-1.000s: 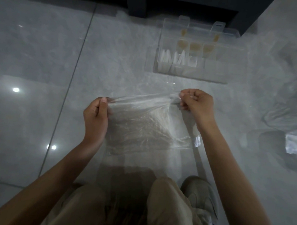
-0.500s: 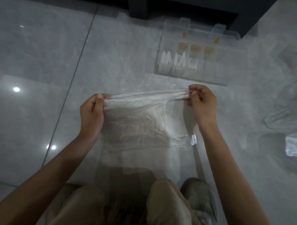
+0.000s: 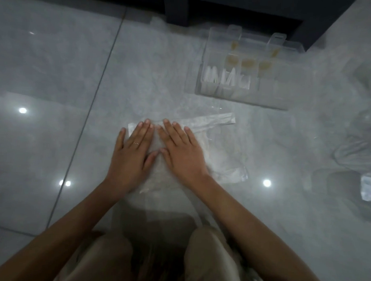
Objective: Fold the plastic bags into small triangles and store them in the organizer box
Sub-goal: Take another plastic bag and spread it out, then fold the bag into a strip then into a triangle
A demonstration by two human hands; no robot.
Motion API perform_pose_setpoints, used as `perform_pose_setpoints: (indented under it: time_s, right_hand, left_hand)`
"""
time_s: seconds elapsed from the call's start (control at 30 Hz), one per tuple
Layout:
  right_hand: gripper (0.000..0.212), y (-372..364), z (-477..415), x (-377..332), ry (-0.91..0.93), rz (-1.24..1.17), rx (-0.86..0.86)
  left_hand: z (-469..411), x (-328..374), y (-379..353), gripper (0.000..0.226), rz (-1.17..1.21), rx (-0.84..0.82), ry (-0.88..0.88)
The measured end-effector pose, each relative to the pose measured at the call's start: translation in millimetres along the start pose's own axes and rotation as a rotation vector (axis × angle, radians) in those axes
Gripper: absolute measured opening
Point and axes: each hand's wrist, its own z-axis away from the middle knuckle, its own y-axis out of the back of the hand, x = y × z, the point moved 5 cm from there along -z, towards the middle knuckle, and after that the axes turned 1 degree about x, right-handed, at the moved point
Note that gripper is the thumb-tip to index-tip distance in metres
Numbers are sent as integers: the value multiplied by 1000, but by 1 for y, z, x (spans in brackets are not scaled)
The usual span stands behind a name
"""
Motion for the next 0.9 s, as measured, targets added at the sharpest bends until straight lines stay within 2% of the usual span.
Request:
perform_pose_setpoints:
  time_s: [0.1,0.27,0.33,0.4,0.57,0.63,0.73,0.9]
  right_hand:
    - [59,3,12,29,-87,6,28]
    - [71,21,41,97,-463,26,50]
    - [76,30,50,109,-552,-17,54]
    - [78,37,53,103,-534,-64,67]
    - [62,23,68,51,-43,49,51]
    - [58,15,78,51,52,67,30]
    - [55,20,88,80,-1,108,55]
    - [57,39,112,134,-243,88,95]
  left_hand:
    - [-1,-5,0,69,-17,-20,-8]
    - [1,-10,2,80,-42,-54,15]
    - [2,-11,4,84,-13,-61,26]
    - [3,-7,10,85,35,-39,-8]
    - [23,40,5,72,6,2,-328]
    - [33,45,-5,69,-5,-44,-380]
    - [36,37,-8,66,-28,-87,-424]
    - [36,35,-6,71,-23,-99,-480]
